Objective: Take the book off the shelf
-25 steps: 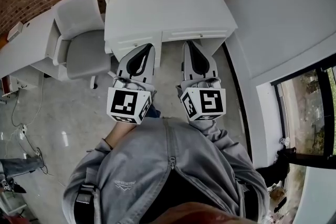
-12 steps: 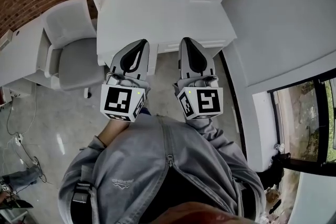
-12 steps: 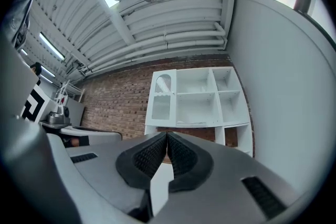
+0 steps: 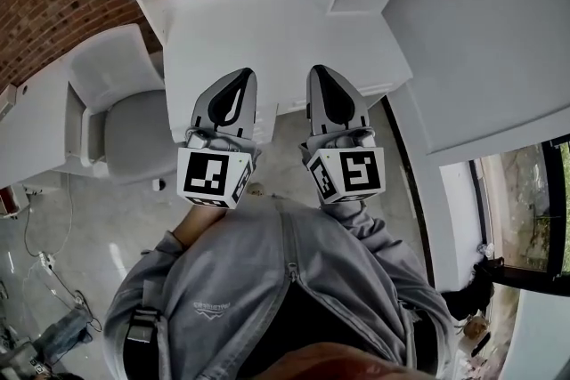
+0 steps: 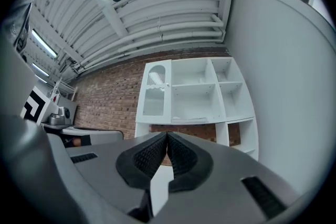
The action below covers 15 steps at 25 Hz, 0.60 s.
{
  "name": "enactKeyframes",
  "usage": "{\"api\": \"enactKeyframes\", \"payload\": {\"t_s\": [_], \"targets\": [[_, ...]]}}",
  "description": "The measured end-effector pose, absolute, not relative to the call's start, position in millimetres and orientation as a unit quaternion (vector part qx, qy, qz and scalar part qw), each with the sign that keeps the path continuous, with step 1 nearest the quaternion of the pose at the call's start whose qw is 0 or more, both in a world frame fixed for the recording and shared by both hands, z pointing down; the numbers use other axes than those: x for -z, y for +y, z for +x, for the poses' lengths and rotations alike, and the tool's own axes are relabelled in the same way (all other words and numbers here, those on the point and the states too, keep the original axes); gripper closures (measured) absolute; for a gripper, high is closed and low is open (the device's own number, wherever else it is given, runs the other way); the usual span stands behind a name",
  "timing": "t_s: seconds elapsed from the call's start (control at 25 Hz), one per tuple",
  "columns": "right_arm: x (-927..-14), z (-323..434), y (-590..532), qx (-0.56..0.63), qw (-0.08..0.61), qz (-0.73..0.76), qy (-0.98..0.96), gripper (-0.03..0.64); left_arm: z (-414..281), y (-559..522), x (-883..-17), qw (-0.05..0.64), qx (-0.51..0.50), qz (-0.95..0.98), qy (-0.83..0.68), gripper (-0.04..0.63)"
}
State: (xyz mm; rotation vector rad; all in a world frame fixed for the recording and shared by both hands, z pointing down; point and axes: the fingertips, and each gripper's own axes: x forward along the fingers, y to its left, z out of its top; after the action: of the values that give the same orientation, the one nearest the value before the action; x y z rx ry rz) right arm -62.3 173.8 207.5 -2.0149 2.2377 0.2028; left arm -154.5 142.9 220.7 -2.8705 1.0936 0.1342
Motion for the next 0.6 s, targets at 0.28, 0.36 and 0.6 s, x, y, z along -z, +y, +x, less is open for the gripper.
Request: {"api": "enactKeyframes", "payload": {"t_s": [0.28, 0.36, 0.6], "targets": [[-212, -59, 131, -0.065, 0.058, -0.682, 0.726, 0.591, -148, 95, -227, 0.028, -0.046, -0.944, 0.325, 0.589], [-215, -59, 124, -0.062, 0.056, -0.686, 0.722, 0.591, -146, 87, -232, 0.02, -0.044, -0.947, 0.317, 0.588], [-221, -57, 113, -0.055, 0.052, -0.691, 0.719, 0.591, -140, 76, -244, 0.005, -0.039, -0.953, 0.3, 0.588]]}}
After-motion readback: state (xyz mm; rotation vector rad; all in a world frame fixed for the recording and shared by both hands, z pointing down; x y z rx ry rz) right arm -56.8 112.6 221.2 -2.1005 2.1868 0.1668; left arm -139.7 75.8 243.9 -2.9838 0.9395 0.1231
